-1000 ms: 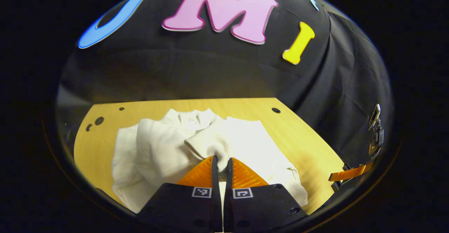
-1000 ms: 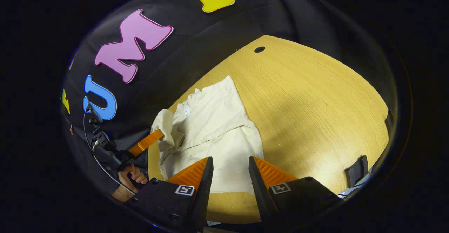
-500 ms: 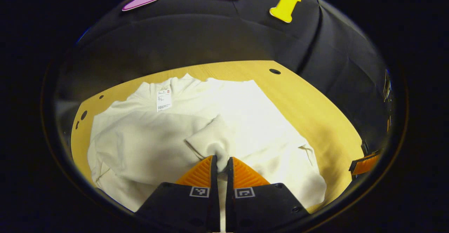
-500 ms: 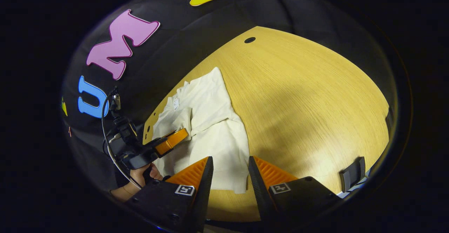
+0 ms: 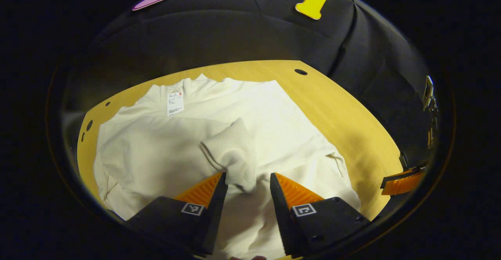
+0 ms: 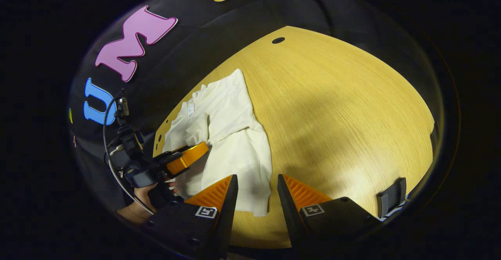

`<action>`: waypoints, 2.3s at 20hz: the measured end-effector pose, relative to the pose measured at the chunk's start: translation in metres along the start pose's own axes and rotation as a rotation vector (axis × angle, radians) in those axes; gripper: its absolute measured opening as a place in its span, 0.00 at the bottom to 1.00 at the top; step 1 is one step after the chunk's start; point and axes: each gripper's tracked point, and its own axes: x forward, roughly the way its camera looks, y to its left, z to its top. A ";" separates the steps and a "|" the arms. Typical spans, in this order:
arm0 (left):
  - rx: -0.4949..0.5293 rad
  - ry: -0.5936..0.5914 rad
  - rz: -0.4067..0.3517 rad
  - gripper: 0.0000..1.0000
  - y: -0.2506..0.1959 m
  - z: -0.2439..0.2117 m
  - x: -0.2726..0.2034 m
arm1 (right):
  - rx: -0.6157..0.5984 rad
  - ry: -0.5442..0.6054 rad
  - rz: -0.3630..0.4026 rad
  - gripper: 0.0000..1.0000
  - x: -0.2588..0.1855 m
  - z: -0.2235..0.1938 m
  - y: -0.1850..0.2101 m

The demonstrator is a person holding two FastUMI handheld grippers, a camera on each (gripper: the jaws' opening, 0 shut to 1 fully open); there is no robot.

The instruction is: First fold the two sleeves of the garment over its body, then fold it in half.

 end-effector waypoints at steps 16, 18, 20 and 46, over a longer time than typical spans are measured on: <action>-0.324 0.085 0.308 0.90 0.166 -0.187 -0.172 | -0.102 0.080 -0.070 0.63 0.026 -0.053 0.004; -0.327 0.101 0.318 0.90 0.172 -0.197 -0.172 | -0.109 0.089 -0.087 0.63 0.028 -0.056 0.001; -0.346 0.111 0.322 0.91 0.176 -0.204 -0.170 | -0.115 0.099 -0.105 0.63 0.031 -0.061 -0.003; -0.222 -0.003 0.276 0.06 0.161 -0.156 -0.164 | -0.367 -0.154 -0.079 0.05 0.023 -0.032 0.072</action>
